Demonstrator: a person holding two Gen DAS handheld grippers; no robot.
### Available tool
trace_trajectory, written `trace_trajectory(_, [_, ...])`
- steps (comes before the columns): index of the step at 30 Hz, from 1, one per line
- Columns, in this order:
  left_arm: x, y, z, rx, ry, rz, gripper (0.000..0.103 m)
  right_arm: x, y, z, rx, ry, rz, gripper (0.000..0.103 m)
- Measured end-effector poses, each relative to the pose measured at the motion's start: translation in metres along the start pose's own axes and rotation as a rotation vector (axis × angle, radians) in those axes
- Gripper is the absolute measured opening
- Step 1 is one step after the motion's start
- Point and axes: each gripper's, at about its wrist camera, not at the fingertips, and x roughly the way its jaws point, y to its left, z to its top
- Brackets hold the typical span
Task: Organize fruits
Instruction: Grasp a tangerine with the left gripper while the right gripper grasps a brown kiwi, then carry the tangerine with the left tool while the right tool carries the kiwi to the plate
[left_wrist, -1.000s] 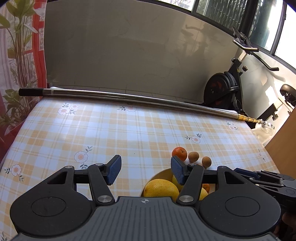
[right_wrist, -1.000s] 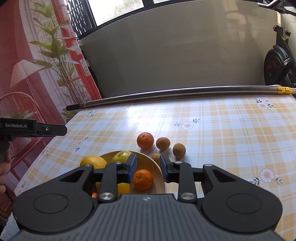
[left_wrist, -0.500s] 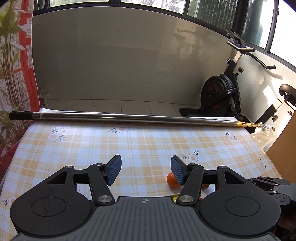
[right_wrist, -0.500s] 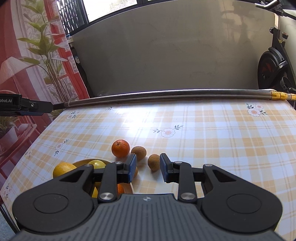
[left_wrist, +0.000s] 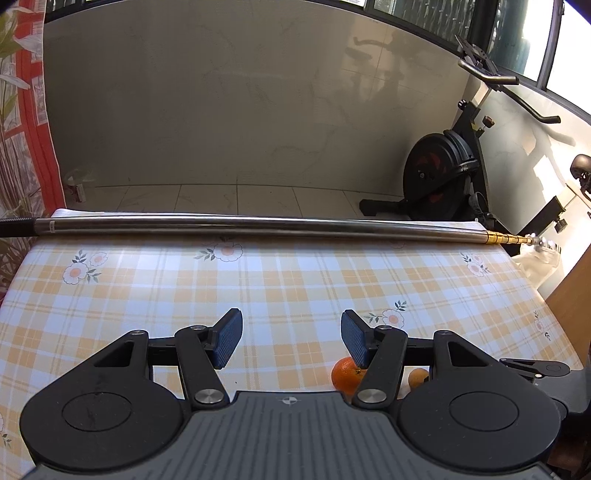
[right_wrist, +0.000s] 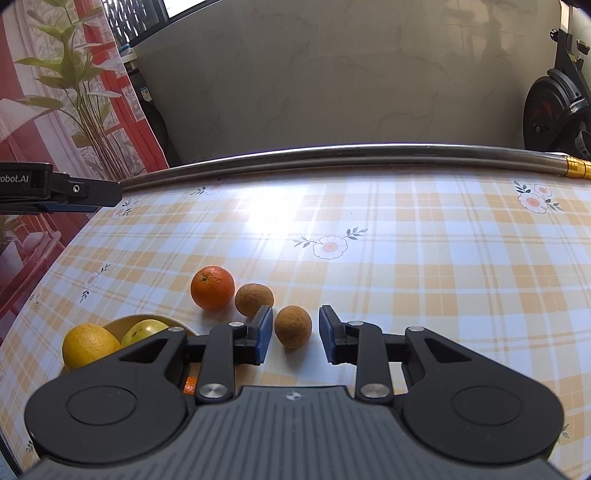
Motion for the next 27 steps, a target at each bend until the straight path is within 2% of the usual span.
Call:
trace_trajectory(10, [0.024, -0.001, -0.007, -0.009, 0.063, -0.022, 0.062, 0.016, 0.001, -0.001, -0.005, 0.04, -0.006, 0.031])
trace_trajectory(17, [0.037, 0.0, -0.01, -0.021, 0.101, -0.037, 0.062, 0.016, 0.002, -0.003, -0.01, 0.028, -0.004, 0.028])
trace_trajectory(27, [0.074, -0.009, -0.014, -0.106, 0.218, -0.137, 0.062, 0.004, -0.002, -0.007, 0.016, -0.002, 0.002, 0.028])
